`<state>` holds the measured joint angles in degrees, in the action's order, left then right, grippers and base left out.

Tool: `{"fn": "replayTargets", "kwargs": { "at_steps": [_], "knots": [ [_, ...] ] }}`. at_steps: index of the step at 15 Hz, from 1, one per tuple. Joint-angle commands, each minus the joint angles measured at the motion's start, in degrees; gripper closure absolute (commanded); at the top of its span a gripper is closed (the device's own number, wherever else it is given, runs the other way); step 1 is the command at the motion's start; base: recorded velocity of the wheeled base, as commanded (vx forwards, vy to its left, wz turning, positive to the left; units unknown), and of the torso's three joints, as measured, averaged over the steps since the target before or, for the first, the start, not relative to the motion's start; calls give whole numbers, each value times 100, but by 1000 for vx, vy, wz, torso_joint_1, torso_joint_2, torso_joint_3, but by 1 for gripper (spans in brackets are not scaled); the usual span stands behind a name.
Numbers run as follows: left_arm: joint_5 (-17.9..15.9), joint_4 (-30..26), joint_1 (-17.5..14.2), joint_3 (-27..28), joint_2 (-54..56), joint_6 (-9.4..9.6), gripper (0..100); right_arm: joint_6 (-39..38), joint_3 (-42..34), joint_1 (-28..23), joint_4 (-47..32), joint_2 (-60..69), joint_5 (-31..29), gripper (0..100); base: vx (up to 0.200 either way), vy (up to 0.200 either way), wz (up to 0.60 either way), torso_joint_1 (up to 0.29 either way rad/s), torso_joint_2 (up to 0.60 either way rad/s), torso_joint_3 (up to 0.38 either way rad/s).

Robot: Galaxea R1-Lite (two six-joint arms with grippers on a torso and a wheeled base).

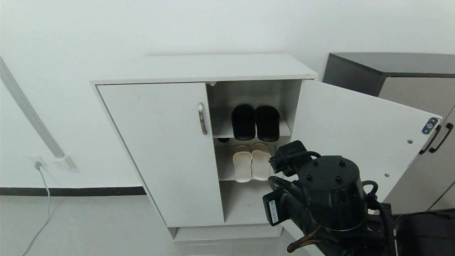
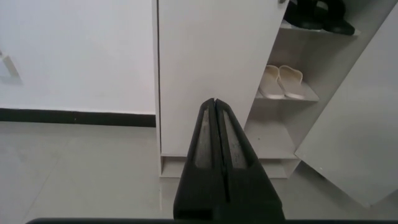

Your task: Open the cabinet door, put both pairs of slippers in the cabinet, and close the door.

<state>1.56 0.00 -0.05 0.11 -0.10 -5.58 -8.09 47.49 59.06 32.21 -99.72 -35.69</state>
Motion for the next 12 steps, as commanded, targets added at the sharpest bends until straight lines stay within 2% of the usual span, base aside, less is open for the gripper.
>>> {"fn": "replayTargets", "kwargs": {
  "at_steps": [1, 8, 12],
  "knots": [
    [2, 0, -4, -2, 1, 13, 100, -8, -3, 9, 5, -12, 1, 100, 0, 0, 0, 119, -461, -354],
    [-24, 0, -4, -2, -8, 49, 100, -26, -100, 9, 5, 5, -8, 100, 0, 0, 0, 142, -468, -330],
    [-24, 0, 5, -2, -8, 49, 100, -43, -109, 9, 40, -21, 1, 100, 0, 0, 0, 196, -494, -317]
  ]
}}
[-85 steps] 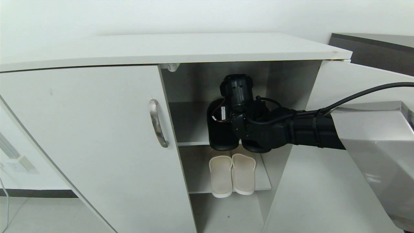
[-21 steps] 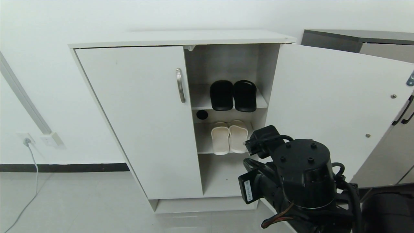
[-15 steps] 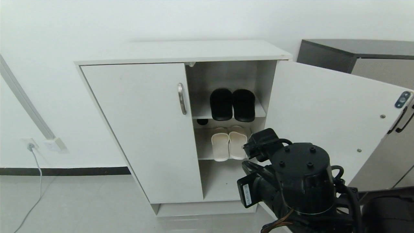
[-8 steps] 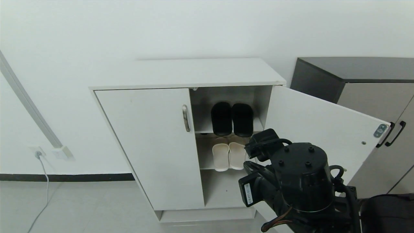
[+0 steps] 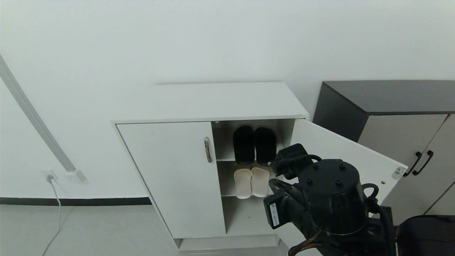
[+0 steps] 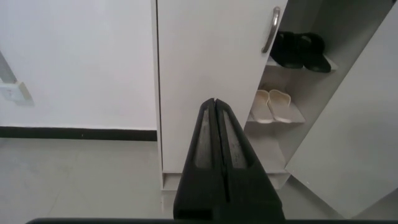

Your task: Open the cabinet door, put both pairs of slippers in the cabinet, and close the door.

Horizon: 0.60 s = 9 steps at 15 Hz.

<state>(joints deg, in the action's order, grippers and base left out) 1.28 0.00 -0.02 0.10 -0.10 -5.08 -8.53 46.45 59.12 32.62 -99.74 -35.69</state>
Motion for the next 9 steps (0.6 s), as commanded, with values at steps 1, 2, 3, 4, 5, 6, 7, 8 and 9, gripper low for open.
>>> {"fn": "replayTargets", "kwargs": {
  "at_steps": [1, 2, 3, 4, 5, 6, 7, 8, 9],
  "knots": [
    [4, 0, 2, -1, -8, -1, 100, 1, -4, 3, 25, -19, 1, 100, 0, 0, 0, 193, -500, -305],
    [4, 0, 2, -1, -8, -1, 100, 10, -13, 3, 34, -36, 1, 100, 0, 0, 0, 207, -510, -305],
    [4, 0, 2, -1, -8, -1, 100, 10, -13, 3, 42, -36, 1, 100, 0, 0, 0, 212, -530, -315],
    [-5, 0, 2, -1, -8, 7, 100, 10, -22, 3, 42, -45, 1, 100, 0, 0, 0, 222, -535, -325],
    [-5, 0, 2, -1, -8, -1, 100, 1, -22, 3, 42, -45, 1, 100, 0, 0, 0, 227, -535, -320],
    [-5, 0, 2, -1, -8, -1, 100, 10, -13, 3, 42, -45, 1, 100, 0, 0, 0, 237, -544, -325],
    [-5, 0, 2, 8, -8, -1, 100, 10, -22, 3, 42, -54, 1, 100, 0, 0, 0, 232, -559, -310],
    [-5, 0, 2, -1, -8, -1, 100, 10, -13, 3, 42, -54, 1, 100, 0, 0, 0, 246, -559, -315],
    [-5, 0, 2, -1, -8, -1, 100, 1, -13, 3, 42, -54, 1, 100, 0, 0, 0, 251, -574, -325]
  ]
}}
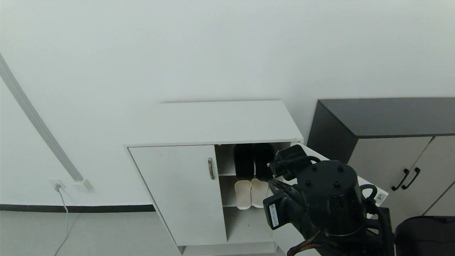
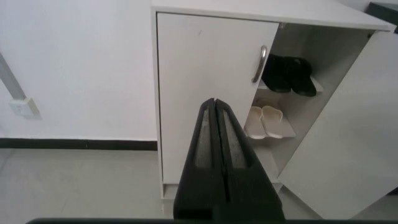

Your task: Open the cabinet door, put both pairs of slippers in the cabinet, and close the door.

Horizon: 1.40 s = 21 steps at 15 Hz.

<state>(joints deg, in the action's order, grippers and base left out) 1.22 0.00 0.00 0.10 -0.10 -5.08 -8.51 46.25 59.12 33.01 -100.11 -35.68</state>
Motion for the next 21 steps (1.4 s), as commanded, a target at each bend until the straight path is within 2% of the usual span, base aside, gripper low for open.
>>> {"fn": "replayTargets", "kwargs": {
  "at_steps": [1, 12, 18, 21],
  "knots": [
    [10, 0, 0, -1, 1, -1, 100, -2, 7, 3, 3, -17, 0, 100, 0, 0, 0, 251, -583, -334],
    [1, 0, 0, -1, -8, -1, 100, 7, 7, -24, 3, -88, 17, 100, 0, 0, 0, 211, -458, -249],
    [1, 0, 0, -1, -8, -10, 100, 7, -2, -24, 3, -70, 70, 100, 0, 0, 0, 9, -16, -8],
    [1, 0, 0, -1, -8, -10, 100, -2, -11, -24, 3, -61, 184, 100, 0, 0, -600, -1, -1, 1]
  ]
}}
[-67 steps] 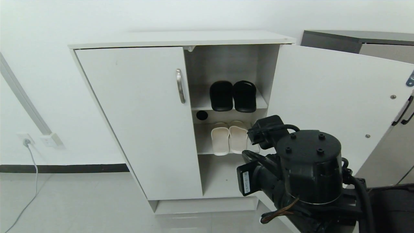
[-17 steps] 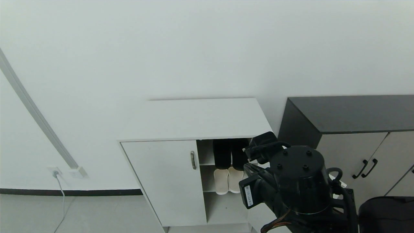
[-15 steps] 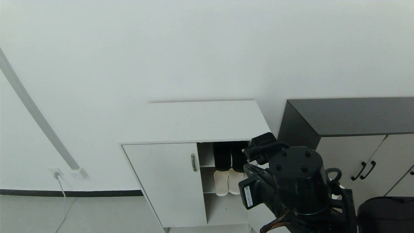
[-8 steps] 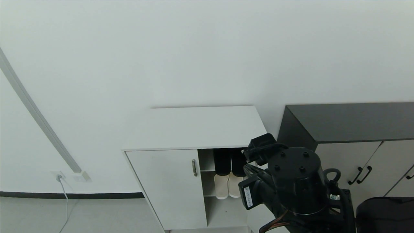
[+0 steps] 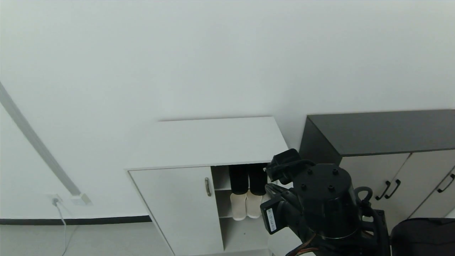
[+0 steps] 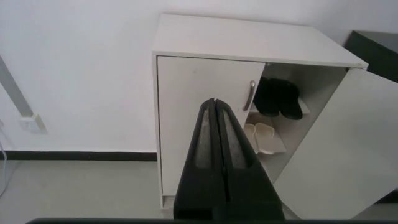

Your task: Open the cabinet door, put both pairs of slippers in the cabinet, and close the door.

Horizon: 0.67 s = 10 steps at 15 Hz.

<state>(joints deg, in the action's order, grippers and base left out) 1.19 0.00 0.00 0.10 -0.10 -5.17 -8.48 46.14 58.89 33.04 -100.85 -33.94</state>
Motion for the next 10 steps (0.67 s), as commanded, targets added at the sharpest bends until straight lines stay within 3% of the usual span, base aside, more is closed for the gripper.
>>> {"fn": "replayTargets", "kwargs": {
  "at_steps": [1, 3, 10],
  "knots": [
    [4, 0, 0, -1, -8, -2, 100, 5, 0, -1, 1, 13, 10, 100, 0, 0, -600, 2, -2, 2],
    [4, 0, 0, -1, -8, -2, 100, -4, 0, -18, 1, 13, 1, 100, 0, 0, -600, 17, 2, -2],
    [4, 0, 0, -1, -8, -19, 100, 22, 0, -150, 1, -5, 1, 100, 0, 0, 0, 0, 0, 0]
  ]
}}
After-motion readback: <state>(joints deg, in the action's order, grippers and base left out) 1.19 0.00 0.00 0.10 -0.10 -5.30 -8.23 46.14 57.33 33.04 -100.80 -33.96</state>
